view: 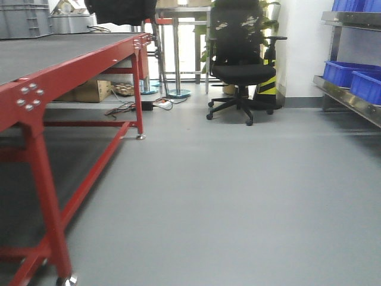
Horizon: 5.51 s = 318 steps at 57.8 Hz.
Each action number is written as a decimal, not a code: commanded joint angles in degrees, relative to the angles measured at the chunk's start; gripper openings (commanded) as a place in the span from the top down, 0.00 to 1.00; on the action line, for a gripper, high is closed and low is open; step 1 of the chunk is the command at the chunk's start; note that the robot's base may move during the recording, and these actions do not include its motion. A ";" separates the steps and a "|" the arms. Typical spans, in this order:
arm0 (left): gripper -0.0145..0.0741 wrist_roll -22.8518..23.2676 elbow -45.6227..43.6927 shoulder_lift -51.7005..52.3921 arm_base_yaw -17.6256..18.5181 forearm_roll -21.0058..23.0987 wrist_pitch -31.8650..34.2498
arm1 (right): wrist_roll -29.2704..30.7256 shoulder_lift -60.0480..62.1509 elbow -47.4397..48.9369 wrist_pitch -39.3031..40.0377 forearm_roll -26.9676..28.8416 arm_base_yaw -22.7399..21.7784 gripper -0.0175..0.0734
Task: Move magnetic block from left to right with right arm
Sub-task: 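Drive the base away from the red table carrying the cube, then drive the base to the felt table near the cardboard boxes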
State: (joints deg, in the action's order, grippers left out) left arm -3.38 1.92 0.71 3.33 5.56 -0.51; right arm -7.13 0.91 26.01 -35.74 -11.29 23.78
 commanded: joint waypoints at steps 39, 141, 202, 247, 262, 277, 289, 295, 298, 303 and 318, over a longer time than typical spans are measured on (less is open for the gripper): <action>0.98 0.40 0.47 0.76 0.05 0.26 5.10 | 0.46 -0.24 1.38 5.21 -1.12 -0.31 0.59; 0.98 0.40 0.47 0.65 0.05 0.26 5.10 | 0.46 -0.24 1.38 5.20 -1.12 -0.31 0.59; 0.98 0.40 0.47 0.58 0.05 0.26 5.10 | 0.46 -0.24 1.38 5.20 -1.12 -0.31 0.59; 0.98 0.40 0.47 0.58 0.05 0.26 5.10 | 0.46 -0.24 1.38 5.20 -1.12 -0.31 0.59; 0.98 0.40 0.47 0.58 0.05 0.26 5.10 | 0.46 -0.24 1.38 5.20 -1.12 -0.31 0.59; 0.98 0.40 0.47 0.58 0.05 0.26 5.10 | 0.46 -0.24 1.38 5.20 -1.12 -0.31 0.59; 0.98 0.40 0.47 0.58 0.05 0.26 5.10 | 0.46 -0.24 1.38 5.40 -1.12 -0.31 0.59; 0.98 0.40 0.47 0.58 0.05 0.26 5.10 | 0.46 -0.24 1.38 5.46 -1.12 -0.31 0.59; 0.98 0.40 0.47 0.58 0.05 0.26 5.10 | 0.46 -0.24 1.38 5.86 -1.12 -0.31 0.59; 0.98 0.40 0.47 0.58 0.05 0.26 5.10 | 0.40 -0.24 1.38 5.35 -0.98 -0.31 0.59; 0.98 0.40 0.47 0.58 0.05 0.26 5.10 | 0.95 -10.43 4.49 7.53 0.44 -0.31 0.59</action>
State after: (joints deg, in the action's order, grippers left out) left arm -3.38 1.92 0.71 3.33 5.56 -0.54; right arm -7.00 -3.13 27.18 -34.89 -10.84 23.78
